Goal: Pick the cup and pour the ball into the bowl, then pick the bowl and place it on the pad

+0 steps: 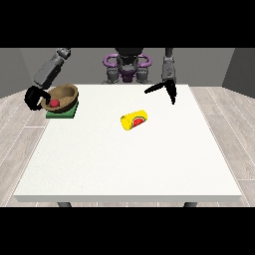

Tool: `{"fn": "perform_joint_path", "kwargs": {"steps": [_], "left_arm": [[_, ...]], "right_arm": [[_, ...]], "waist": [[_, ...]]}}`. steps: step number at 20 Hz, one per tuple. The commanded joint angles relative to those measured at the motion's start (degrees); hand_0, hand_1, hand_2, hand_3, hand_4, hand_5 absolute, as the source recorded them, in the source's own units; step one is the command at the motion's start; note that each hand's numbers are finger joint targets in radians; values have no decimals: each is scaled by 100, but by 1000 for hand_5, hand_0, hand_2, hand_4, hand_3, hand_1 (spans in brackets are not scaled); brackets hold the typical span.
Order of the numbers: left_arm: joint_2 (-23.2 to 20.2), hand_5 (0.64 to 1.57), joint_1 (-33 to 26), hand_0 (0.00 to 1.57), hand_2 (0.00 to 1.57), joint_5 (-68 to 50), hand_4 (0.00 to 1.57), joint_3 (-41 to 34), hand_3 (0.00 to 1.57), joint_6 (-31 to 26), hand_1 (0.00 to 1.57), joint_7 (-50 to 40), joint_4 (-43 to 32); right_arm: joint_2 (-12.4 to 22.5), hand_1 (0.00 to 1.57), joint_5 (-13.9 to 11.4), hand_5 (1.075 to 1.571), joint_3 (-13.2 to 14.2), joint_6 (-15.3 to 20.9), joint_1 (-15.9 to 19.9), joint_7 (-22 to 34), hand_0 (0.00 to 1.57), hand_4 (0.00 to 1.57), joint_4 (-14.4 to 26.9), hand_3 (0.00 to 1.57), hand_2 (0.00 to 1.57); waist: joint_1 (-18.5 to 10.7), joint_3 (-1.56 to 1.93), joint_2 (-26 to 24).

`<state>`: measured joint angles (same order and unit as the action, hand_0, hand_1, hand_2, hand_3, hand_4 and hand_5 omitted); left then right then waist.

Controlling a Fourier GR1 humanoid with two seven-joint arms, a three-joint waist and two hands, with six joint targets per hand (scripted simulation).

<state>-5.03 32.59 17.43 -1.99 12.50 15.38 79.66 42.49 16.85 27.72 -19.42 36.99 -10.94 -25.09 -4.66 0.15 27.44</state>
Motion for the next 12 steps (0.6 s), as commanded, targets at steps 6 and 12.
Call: {"fn": "perform_joint_path", "kwargs": {"steps": [6, 12], "left_arm": [[-28, 1563, -511, 0, 0, 195, 0, 315, 0, -61, 0, -546, 1305], [76, 1566, -876, 0, 0, -46, 0, 341, 0, -293, 0, -639, 1031]], "right_arm": [[260, 1571, -12, 1571, 129, -309, 240, -494, 1571, 1007, 600, 212, 1571], [263, 1571, 94, 1570, 132, -228, 178, 183, 1571, 736, 753, 263, 1571]], "waist": [[56, 1, 306], [35, -11, -512]]}}
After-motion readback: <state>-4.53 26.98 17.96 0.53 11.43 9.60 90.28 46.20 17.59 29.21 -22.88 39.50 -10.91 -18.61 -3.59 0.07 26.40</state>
